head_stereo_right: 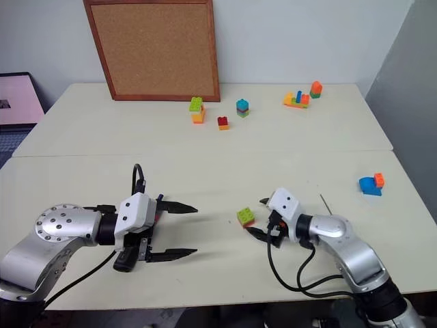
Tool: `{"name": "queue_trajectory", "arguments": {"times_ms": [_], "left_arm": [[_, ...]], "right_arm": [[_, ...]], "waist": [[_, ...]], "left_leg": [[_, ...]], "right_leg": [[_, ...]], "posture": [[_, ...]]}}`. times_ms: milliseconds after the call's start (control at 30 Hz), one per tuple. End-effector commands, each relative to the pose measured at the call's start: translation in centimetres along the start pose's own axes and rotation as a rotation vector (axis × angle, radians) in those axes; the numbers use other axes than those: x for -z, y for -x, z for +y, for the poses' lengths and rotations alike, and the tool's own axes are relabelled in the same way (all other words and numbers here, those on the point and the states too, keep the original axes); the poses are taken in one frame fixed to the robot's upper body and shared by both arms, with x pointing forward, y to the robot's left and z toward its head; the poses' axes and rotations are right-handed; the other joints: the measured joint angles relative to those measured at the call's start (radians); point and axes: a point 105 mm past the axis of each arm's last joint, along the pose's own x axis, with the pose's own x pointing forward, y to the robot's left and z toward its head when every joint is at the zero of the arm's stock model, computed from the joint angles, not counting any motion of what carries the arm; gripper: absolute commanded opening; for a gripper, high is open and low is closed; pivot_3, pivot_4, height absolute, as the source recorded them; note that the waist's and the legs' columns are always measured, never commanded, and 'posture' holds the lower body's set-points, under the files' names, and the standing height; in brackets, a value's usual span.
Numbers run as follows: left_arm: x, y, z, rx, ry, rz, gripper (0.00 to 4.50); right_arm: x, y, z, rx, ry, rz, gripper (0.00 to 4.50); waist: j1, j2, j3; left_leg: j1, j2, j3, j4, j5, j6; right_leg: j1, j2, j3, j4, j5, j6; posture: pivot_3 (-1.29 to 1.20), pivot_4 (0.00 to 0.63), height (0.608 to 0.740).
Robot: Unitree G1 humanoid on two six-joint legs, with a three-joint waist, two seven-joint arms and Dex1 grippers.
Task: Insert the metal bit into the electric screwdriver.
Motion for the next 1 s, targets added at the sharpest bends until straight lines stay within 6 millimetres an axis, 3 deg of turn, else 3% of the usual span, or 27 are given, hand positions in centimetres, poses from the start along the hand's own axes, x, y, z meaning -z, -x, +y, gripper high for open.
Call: {"name": "queue_trajectory", "arguments": {"times_ms": [33,167,533,600,733,833,900,1000], "left_arm": [[-1.1,0.0,-0.2,-0.001,-0.052,-0.027,4.5],[-1.2,-0.1,-0.3,0.002,-0.051,-0.028,4.5],[-1.3,-0.3,-0.1,-0.018,-0.066,-0.041,4.5],[-1.5,-0.5,-0.2,-0.011,-0.077,-0.066,4.5],[-2.6,-0.9,-0.1,0.004,-0.077,-0.146,4.5],[-3.7,-1.7,0.3,0.017,-0.082,-0.213,4.5],[-4.4,-2.6,0.7,0.03,-0.095,-0.243,4.5],[-5.6,-4.6,0.8,0.099,-0.108,-0.305,4.5]], "right_arm": [[-0.3,-0.7,0.9,0.0,-0.002,-0.021,4.44],[-0.4,-1.6,0.7,0.042,-0.017,-0.041,4.44],[-0.6,-2.2,0.1,0.095,0.012,-0.057,1.66],[-0.9,-1.6,-0.5,0.126,0.012,-0.063,1.47],[-1.8,0.3,-1.5,0.198,0.024,-0.091,1.47],[-1.9,2.9,-2.9,0.322,0.035,-0.094,1.47],[-1.6,5.1,-3.7,0.43,0.021,-0.093,1.47],[0.1,10.5,-5.4,0.721,-0.084,-0.089,1.47]], "waist": [[0.0,0.0,0.0],[-0.001,0.0,0.0],[-0.001,0.0,0.0],[-0.001,0.0,0.0],[0.0,0.0,0.0],[0.008,0.0,0.0],[0.012,0.0,0.0],[0.024,-0.001,-0.001]], "left_leg": [[0.0,0.0,0.0,0.0,0.0,0.0],[0.001,-0.001,-0.001,0.0,0.0,0.0],[0.001,-0.001,-0.001,0.0,0.0,0.0],[0.001,-0.001,-0.001,0.0,0.0,0.0],[0.001,-0.001,-0.001,0.0,0.0,0.0],[0.0,-0.001,-0.002,0.001,0.0,0.0],[0.0,-0.002,-0.002,0.001,0.0,0.0],[-0.001,-0.003,-0.001,0.001,0.0,0.0]], "right_leg": [[0.0,0.0,0.0,0.0,0.0,0.0],[0.0,0.0,0.0,0.001,0.0,0.0],[0.0,0.0,0.0,0.002,0.0,0.0],[0.0,0.0,0.0,0.002,0.0,0.0],[0.0,0.0,0.0,0.002,0.0,0.0],[0.0,0.0,-0.001,0.001,0.0,0.0],[0.0,0.0,-0.001,0.001,0.0,0.0],[0.001,0.0,-0.002,0.001,0.0,0.001]], "posture": [[0.0,0.15,0.74],[0.0,0.15,0.74],[0.0,0.15,0.74],[0.0,0.15,0.74],[0.0,0.15,0.74],[0.0,0.15,0.74],[0.0,0.15,0.74],[0.0,0.15,0.74]]}}
